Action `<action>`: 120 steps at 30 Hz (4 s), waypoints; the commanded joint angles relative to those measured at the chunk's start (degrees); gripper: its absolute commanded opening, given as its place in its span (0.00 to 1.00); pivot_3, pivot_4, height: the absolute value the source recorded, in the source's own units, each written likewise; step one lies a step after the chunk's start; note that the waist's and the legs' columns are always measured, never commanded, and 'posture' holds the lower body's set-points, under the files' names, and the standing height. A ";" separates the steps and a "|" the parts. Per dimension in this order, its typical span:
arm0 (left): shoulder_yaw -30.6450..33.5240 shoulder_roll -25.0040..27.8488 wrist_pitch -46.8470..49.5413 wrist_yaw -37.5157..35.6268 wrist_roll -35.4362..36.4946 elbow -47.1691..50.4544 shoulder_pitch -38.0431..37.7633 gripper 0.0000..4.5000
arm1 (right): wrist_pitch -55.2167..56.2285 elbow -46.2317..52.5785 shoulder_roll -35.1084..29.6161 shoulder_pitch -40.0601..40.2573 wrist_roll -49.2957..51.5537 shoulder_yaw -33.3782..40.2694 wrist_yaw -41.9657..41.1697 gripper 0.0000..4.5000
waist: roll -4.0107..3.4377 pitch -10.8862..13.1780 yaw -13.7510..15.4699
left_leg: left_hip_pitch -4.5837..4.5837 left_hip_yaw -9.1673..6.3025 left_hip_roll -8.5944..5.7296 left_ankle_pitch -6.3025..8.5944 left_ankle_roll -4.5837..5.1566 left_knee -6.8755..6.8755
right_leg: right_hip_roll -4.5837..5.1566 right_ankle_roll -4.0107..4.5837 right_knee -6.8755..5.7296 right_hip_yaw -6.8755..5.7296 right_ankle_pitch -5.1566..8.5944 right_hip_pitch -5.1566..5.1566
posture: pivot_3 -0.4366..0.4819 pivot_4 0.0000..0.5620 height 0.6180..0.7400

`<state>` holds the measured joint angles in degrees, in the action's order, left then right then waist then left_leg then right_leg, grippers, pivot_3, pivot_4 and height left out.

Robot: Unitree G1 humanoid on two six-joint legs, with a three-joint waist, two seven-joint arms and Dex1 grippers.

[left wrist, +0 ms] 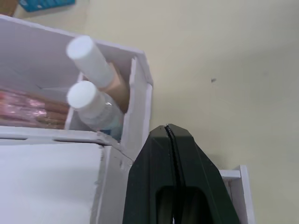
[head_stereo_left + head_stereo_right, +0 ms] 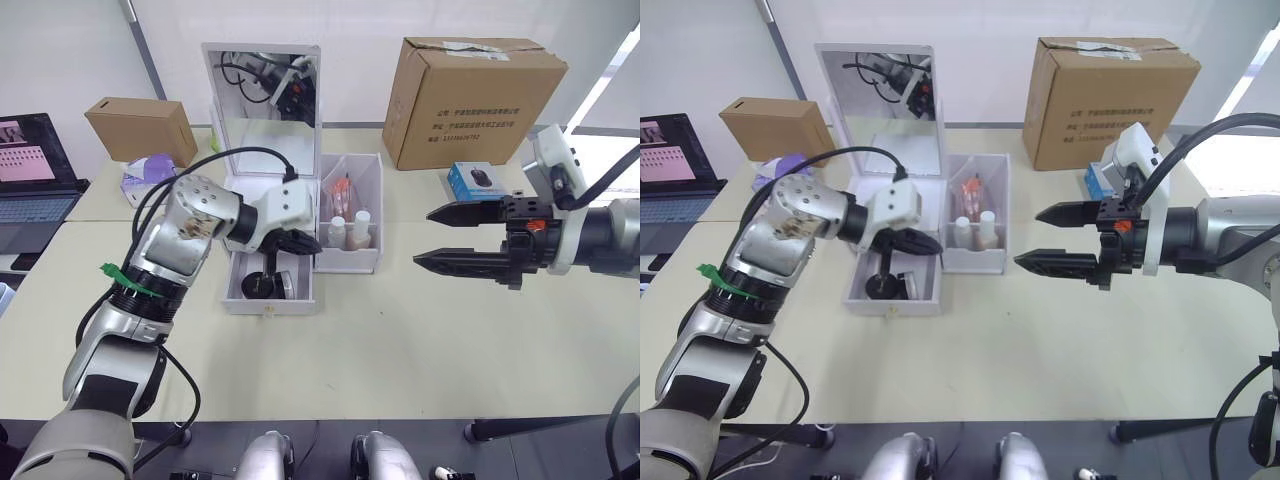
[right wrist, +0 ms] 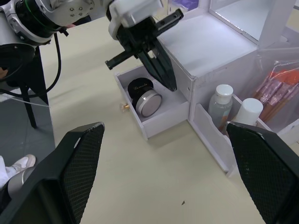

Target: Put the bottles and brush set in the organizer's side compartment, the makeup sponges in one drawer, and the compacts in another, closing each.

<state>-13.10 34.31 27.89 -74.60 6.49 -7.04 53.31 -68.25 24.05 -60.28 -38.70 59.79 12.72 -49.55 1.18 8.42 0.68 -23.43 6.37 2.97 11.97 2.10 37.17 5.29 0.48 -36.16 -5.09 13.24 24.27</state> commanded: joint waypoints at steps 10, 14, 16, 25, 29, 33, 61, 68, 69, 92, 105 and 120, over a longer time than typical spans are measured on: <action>13.80 7.58 7.16 5.00 11.34 10.97 -18.30 0.66 | 2.47 -1.04 -1.02 -2.19 -0.61 0.08 -2.19 1.00 | -0.01 -0.01 0.18 | 0.11 0.04 -0.01 0.00 0.00 -0.06 | 0.05 0.02 -0.02 0.07 -0.01 -0.03 | 0.48 0.27 0.92; 12.41 6.85 7.80 7.10 11.75 12.17 -20.74 0.93 | 2.81 -1.78 -0.79 -3.31 -1.22 -0.96 -2.79 1.00 | -0.01 -0.01 0.61 | 0.08 0.04 -0.03 0.00 -0.01 -0.04 | 0.15 0.02 0.03 -0.01 -0.01 -0.07 | 0.48 0.27 0.92; 10.81 7.04 9.21 6.86 12.06 12.48 -21.01 1.00 | 2.92 -2.07 -0.80 -3.70 -1.41 -1.30 -2.99 1.00 | -0.01 -0.01 0.61 | 0.08 0.04 -0.03 0.00 -0.01 -0.04 | 0.15 0.02 0.02 0.00 -0.01 -0.06 | 0.48 0.27 0.92; 6.33 4.88 14.83 9.92 11.75 8.09 -17.36 1.00 | 2.17 -2.02 -1.34 -3.97 -1.40 -1.03 -2.69 1.00 | -0.01 -0.01 0.30 | 0.08 0.05 -0.02 0.00 -0.01 -0.05 | 0.09 0.10 0.02 0.02 -0.06 -0.05 | 0.48 0.27 0.92; 4.73 4.60 16.18 10.63 11.53 6.34 -15.71 1.00 | 2.01 -1.80 -1.55 -3.63 -1.12 -0.52 -2.59 1.00 | -0.01 -0.01 0.13 | 0.09 0.05 -0.02 0.00 -0.01 -0.06 | 0.08 0.10 0.01 0.03 -0.06 -0.05 | 0.48 0.27 0.92; 1.68 5.63 15.35 9.88 9.69 4.69 -14.94 1.00 | 2.03 -1.66 -1.62 -3.50 -0.88 -0.26 -2.38 1.00 | -0.01 -0.01 0.09 | 0.08 0.05 -0.02 0.00 -0.01 -0.06 | 0.07 0.10 0.01 0.03 -0.06 -0.04 | 0.48 0.27 0.92; 7.20 19.78 24.13 1.70 17.10 14.89 -13.93 0.65 | 3.58 -3.13 -0.97 -4.78 -1.40 -2.12 -3.84 1.00 | -0.01 -0.01 -0.56 | 0.15 0.05 -0.01 0.01 -0.01 -0.15 | -0.01 0.16 0.02 0.15 -0.09 -0.01 | 0.48 0.27 0.92; 5.96 44.51 20.44 -9.15 12.32 8.29 -17.20 0.65 | 4.96 -4.59 0.63 -6.04 -3.28 -4.40 -5.16 1.00 | -0.03 0.00 -0.89 | 0.22 0.09 -0.03 0.01 -0.02 -0.29 | -0.07 0.05 0.02 0.32 0.04 0.14 | 0.48 0.27 0.92; 4.67 46.47 18.12 -10.42 10.51 7.44 -17.51 0.65 | 5.23 -4.87 0.98 -6.21 -3.59 -4.82 -5.40 1.00 | -0.03 0.00 -0.59 | 0.21 0.10 -0.03 0.02 -0.03 -0.30 | -0.05 0.05 0.04 0.31 0.04 0.15 | 0.48 0.27 0.92; -19.77 26.99 -14.17 -17.32 -29.07 -12.32 -1.48 0.81 | 3.61 -1.99 1.36 -3.78 -2.13 -1.90 -3.26 1.00 | -0.02 -0.03 0.71 | -0.39 0.22 0.02 0.00 0.01 0.16 | -0.20 0.35 -0.15 0.42 -0.21 0.46 | 0.48 0.27 0.92; -0.38 30.18 -8.21 -15.11 -15.47 -15.07 -7.10 1.00 | 5.64 -4.22 1.27 -5.60 -3.43 -4.47 -5.94 1.00 | -0.03 -0.04 -0.20 | -0.38 0.18 0.04 0.00 0.02 0.16 | -0.19 0.25 -0.17 0.43 -0.15 0.46 | 0.48 0.27 0.92; 37.38 16.16 -19.39 5.37 9.89 -7.61 -41.29 1.00 | 7.92 -9.54 3.40 -12.30 -8.02 -10.10 -12.22 1.00 | -0.09 -0.08 -0.29 | -0.13 0.30 -0.01 0.02 0.00 0.09 | 0.10 0.39 -0.62 0.67 -0.10 0.57 | 0.48 0.27 0.92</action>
<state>22.44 50.53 10.00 -71.54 14.95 -16.94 12.22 -61.53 14.32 -56.75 -49.49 52.18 1.97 -61.15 1.09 8.34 0.39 -23.56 6.67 2.96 11.99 2.10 37.26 5.40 0.88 -36.78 -4.42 13.13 24.84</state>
